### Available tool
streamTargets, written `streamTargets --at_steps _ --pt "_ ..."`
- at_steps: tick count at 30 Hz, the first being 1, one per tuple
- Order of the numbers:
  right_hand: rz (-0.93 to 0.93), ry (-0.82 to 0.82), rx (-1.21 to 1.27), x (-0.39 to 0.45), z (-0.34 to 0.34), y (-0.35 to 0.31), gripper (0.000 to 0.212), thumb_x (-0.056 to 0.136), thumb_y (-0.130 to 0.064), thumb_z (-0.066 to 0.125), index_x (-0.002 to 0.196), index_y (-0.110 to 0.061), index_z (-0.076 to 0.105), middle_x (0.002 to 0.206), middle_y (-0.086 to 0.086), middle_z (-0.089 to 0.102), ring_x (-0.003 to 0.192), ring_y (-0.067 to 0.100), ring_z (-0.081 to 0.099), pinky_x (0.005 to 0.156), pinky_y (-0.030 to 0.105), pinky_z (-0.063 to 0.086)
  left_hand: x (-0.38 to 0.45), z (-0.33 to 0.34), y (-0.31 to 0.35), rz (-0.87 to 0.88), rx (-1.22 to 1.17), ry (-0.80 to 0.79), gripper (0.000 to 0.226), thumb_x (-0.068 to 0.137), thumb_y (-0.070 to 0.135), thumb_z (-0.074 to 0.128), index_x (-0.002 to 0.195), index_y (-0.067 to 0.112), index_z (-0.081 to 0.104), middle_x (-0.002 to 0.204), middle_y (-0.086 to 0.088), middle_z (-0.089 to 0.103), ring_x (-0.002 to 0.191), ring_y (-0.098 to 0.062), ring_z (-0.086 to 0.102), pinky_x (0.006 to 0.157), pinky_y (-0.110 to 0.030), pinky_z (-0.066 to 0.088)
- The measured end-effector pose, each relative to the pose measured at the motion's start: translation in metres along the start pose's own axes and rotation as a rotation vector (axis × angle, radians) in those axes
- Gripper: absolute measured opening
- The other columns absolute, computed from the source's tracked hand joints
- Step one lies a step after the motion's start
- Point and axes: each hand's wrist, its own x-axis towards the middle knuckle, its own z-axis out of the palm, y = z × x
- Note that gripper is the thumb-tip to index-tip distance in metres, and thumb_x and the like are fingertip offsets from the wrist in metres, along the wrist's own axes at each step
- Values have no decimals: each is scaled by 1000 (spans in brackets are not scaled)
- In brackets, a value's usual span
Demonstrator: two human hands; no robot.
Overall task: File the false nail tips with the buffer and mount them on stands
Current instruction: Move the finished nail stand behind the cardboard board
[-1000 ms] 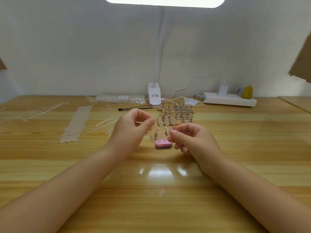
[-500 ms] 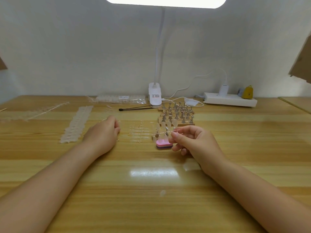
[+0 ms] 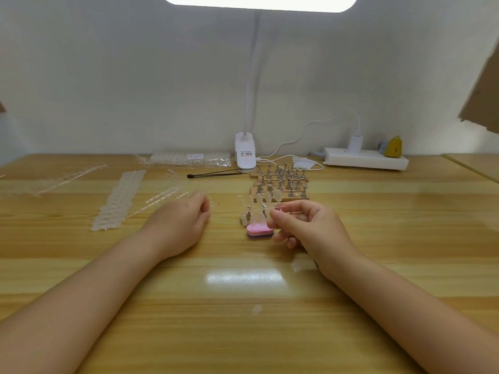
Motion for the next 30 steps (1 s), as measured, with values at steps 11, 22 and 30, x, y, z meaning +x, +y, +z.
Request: streamTargets --at_steps 11,22,30 --pt "-6 6 35 0 -1 0 29 77 -25 77 96 -6 67 82 9 75 66 19 71 50 21 49 1 -2 26 -45 -176 6 10 81 18 60 72 23 56 79 9 58 77 -10 54 65 -27 44" --pt "3 -14 57 0 0 -1 30 74 -24 77 97 -6 69 83 9 75 67 20 71 50 20 50 -3 6 27 -40 30 84 11 85 38 56 93 30 54 91 13 52 92 -14 48 79 -31 41" --pt "19 -1 74 -2 1 -5 38 68 -30 78 93 -3 66 78 10 75 64 17 70 50 21 48 2 -4 25 -171 -126 343 19 96 19 45 103 20 62 99 3 63 86 -19 56 69 -31 43"
